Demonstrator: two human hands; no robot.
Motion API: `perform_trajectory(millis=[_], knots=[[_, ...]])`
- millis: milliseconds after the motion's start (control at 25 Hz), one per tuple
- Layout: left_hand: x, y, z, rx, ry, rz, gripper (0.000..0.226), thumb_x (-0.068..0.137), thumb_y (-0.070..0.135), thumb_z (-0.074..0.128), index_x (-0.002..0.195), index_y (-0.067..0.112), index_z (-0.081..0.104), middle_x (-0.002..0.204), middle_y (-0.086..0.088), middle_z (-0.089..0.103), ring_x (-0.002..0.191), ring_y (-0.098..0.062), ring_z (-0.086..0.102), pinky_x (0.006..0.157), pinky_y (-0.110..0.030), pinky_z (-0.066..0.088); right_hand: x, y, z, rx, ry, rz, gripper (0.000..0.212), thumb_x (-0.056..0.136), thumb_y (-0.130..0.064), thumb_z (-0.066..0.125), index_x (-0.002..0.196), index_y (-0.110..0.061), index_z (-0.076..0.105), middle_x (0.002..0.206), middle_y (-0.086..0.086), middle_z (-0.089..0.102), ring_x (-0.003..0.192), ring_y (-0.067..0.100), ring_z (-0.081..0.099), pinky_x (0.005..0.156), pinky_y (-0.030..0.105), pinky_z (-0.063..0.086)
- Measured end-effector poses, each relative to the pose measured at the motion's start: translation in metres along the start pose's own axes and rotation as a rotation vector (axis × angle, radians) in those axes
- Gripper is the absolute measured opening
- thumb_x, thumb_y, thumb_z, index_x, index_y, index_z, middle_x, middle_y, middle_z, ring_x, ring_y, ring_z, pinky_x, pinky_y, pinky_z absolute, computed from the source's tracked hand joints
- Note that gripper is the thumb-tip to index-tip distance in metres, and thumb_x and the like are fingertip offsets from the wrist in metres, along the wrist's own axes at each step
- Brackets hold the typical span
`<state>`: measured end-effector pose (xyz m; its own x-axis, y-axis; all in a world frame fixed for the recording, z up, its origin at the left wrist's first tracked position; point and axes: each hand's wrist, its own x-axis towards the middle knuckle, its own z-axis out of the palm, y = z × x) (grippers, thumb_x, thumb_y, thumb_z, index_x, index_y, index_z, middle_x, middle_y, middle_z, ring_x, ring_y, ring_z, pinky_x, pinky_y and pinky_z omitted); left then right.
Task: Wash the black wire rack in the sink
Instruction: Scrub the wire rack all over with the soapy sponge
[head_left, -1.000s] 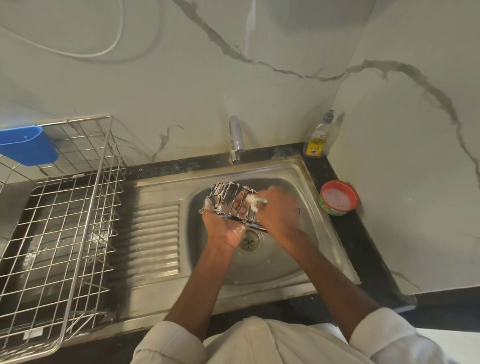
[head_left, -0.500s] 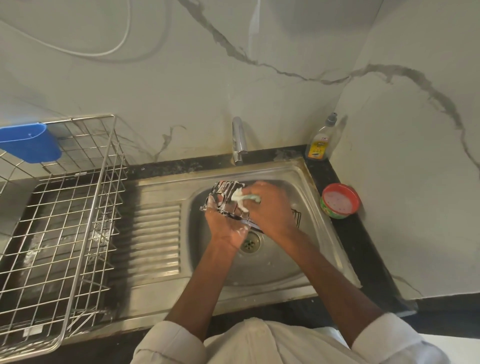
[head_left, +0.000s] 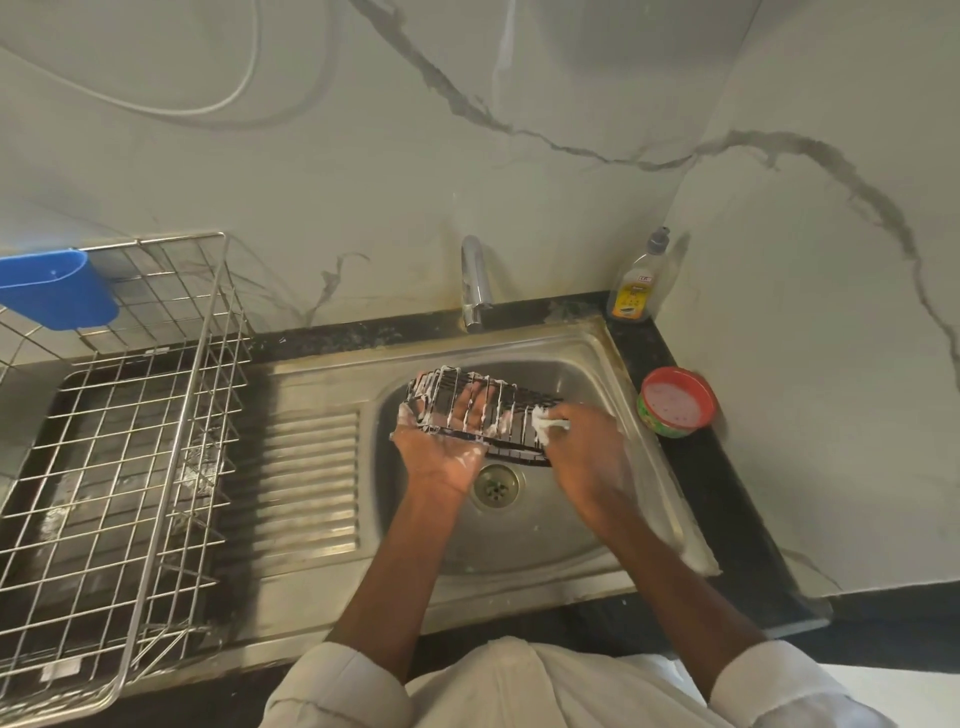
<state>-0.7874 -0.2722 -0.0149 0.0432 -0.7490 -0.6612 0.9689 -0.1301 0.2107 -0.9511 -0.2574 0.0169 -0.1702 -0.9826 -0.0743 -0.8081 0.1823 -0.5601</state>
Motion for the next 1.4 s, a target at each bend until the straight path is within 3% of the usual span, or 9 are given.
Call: perform_trajectory(millis=[120,240,360,560,760,880,1080,1280,1400], knots=[[-0.001,-0.002,0.003,0.007,0.021,0.016,0.065,0.110,0.053,0.031,0.111,0.000,0.070,0.110,-0.028,0.075,0.100,-0.039,0.076,0.090,-0.046,0.063,-0.007,-0.036,0.024,0.259,-0.031,-0.283,0.031,0.086,0.003,0.068,0.104,-0.017,0.081,0.107,-0.002,0.076,0.095,0.009,0.070,0.089,0.023,0.053],[-0.005,-0.004,0.004,-0.008,0.056,0.025,0.065,0.113,0.049,0.028,0.084,0.004,0.064,0.060,-0.013,0.067,0.049,-0.023,0.070,0.047,-0.023,0.057,-0.012,-0.062,0.033,0.480,-0.144,-0.479,0.035,0.079,0.015,0.063,0.093,-0.012,0.082,0.099,-0.003,0.076,0.090,0.003,0.068,0.090,0.019,0.053],[-0.003,0.005,0.000,-0.024,-0.007,0.012,0.074,0.113,0.051,0.029,0.101,-0.011,0.069,0.089,-0.028,0.072,0.079,-0.036,0.076,0.071,-0.043,0.066,-0.011,-0.037,0.029,0.501,-0.267,-0.472,0.036,0.078,0.016,0.064,0.093,-0.012,0.082,0.101,-0.006,0.074,0.092,0.000,0.067,0.088,0.018,0.052],[0.001,0.014,-0.008,-0.069,-0.030,0.015,0.055,0.113,0.045,0.033,0.135,0.004,0.060,0.138,-0.031,0.060,0.128,-0.048,0.061,0.109,-0.081,0.036,0.008,0.029,0.004,0.010,-0.094,0.040,0.025,0.089,-0.001,0.070,0.103,-0.019,0.081,0.109,-0.003,0.076,0.088,0.008,0.066,0.068,0.009,0.041],[-0.001,0.003,-0.004,-0.025,-0.083,-0.007,0.068,0.112,0.055,0.028,0.127,-0.002,0.062,0.136,-0.031,0.062,0.126,-0.046,0.060,0.111,-0.061,0.045,-0.003,-0.032,0.011,0.303,-0.319,-0.236,0.026,0.086,-0.003,0.071,0.103,-0.021,0.081,0.098,-0.009,0.076,0.076,-0.006,0.065,0.064,0.008,0.046],[-0.008,-0.001,0.000,0.006,-0.078,-0.011,0.069,0.112,0.054,0.027,0.124,-0.006,0.060,0.137,-0.033,0.060,0.114,-0.043,0.063,0.110,-0.060,0.045,0.005,-0.035,0.010,0.514,-0.353,-0.039,0.020,0.087,-0.008,0.071,0.091,-0.026,0.079,0.095,0.002,0.079,0.073,0.014,0.071,0.068,0.031,0.059],[-0.014,0.002,0.000,-0.087,-0.068,-0.018,0.063,0.113,0.054,0.027,0.119,0.003,0.063,0.138,-0.034,0.059,0.118,-0.047,0.063,0.077,-0.066,0.054,0.006,-0.004,-0.009,-0.214,-0.116,-0.061,0.027,0.088,-0.003,0.069,0.111,-0.016,0.076,0.110,0.006,0.075,0.095,0.021,0.071,0.085,0.032,0.057],[-0.020,-0.005,0.003,0.039,-0.032,-0.029,0.069,0.113,0.053,0.029,0.140,-0.008,0.046,0.108,-0.033,0.069,0.086,-0.039,0.070,0.067,-0.043,0.064,-0.007,-0.047,0.007,0.613,-0.338,-0.226,0.029,0.082,0.007,0.075,0.100,-0.015,0.081,0.101,0.000,0.079,0.091,0.012,0.074,0.082,0.027,0.060],[-0.020,-0.004,0.002,0.023,-0.045,-0.038,0.066,0.113,0.052,0.027,0.115,-0.005,0.059,0.097,-0.031,0.072,0.092,-0.040,0.068,0.082,-0.050,0.061,-0.001,-0.035,0.012,0.443,-0.236,-0.197,0.027,0.083,0.001,0.077,0.103,-0.017,0.080,0.105,-0.003,0.078,0.088,0.005,0.071,0.081,0.024,0.059]])
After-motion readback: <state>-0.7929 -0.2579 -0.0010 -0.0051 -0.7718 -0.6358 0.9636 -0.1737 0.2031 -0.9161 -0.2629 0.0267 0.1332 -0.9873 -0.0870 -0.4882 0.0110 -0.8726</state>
